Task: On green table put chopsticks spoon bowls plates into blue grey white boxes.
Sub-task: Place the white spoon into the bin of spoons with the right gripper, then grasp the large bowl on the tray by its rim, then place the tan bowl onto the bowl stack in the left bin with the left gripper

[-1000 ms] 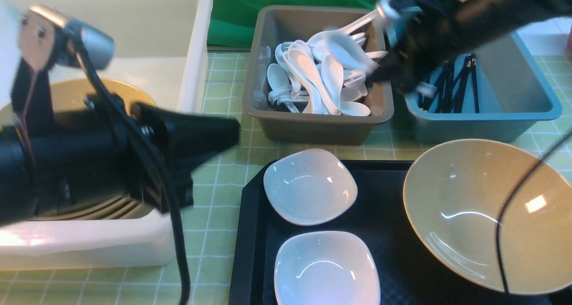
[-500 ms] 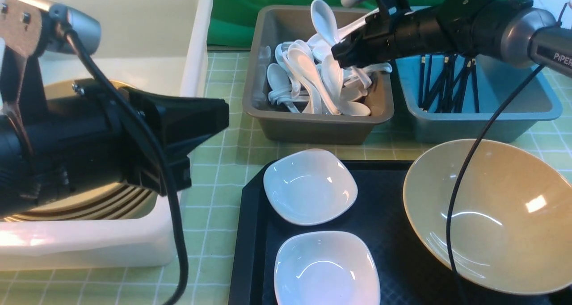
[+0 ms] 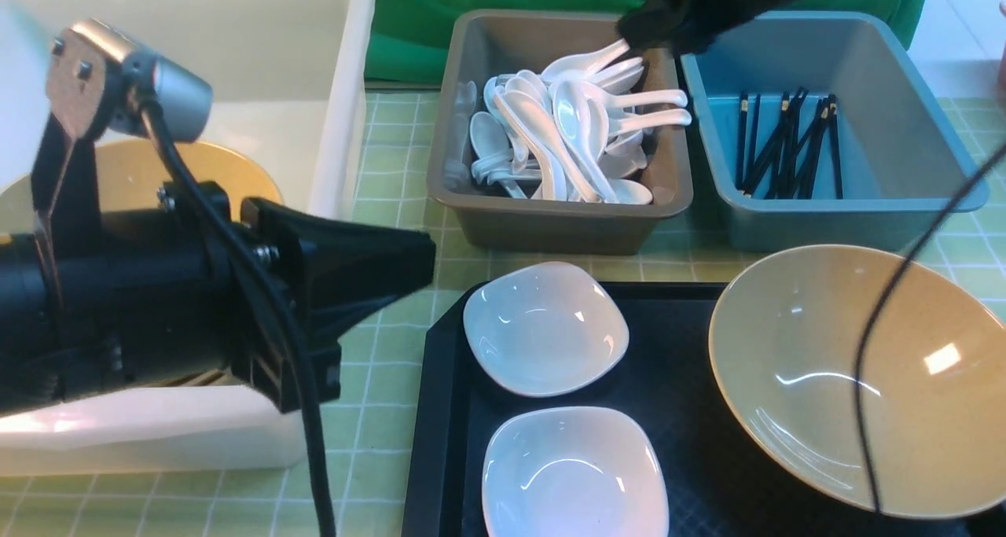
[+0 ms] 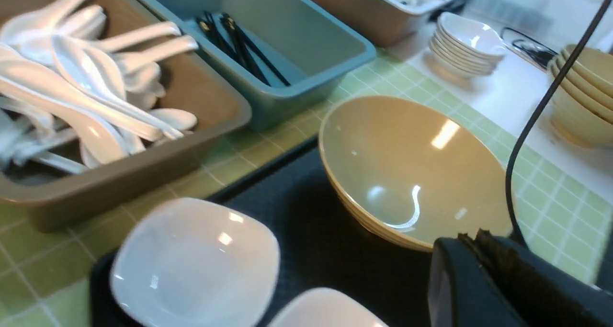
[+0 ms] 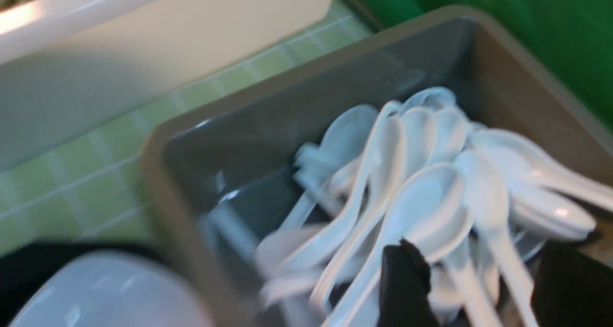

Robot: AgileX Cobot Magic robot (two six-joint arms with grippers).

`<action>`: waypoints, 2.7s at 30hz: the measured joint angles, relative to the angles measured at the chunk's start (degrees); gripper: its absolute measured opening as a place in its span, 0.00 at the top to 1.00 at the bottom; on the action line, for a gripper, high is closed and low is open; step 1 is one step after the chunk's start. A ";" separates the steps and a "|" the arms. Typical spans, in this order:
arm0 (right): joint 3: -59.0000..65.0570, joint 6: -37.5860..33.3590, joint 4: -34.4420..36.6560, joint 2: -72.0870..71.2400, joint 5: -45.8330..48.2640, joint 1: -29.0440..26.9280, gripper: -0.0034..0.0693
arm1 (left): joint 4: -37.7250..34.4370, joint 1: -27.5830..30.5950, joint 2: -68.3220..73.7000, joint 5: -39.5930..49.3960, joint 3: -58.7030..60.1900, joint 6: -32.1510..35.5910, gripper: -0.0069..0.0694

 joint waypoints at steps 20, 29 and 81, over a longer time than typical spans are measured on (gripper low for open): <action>33.95 22.12 -16.96 -38.16 14.90 -0.37 0.91 | 4.13 0.00 0.06 16.96 0.00 -2.71 0.91; 50.35 28.88 -15.70 -54.98 7.41 -0.37 0.92 | -7.72 -0.58 11.93 8.91 -1.63 -3.14 0.91; 55.68 -3.02 18.90 -63.29 0.03 -0.37 0.89 | 33.70 -6.69 54.39 29.77 -68.56 -41.92 0.89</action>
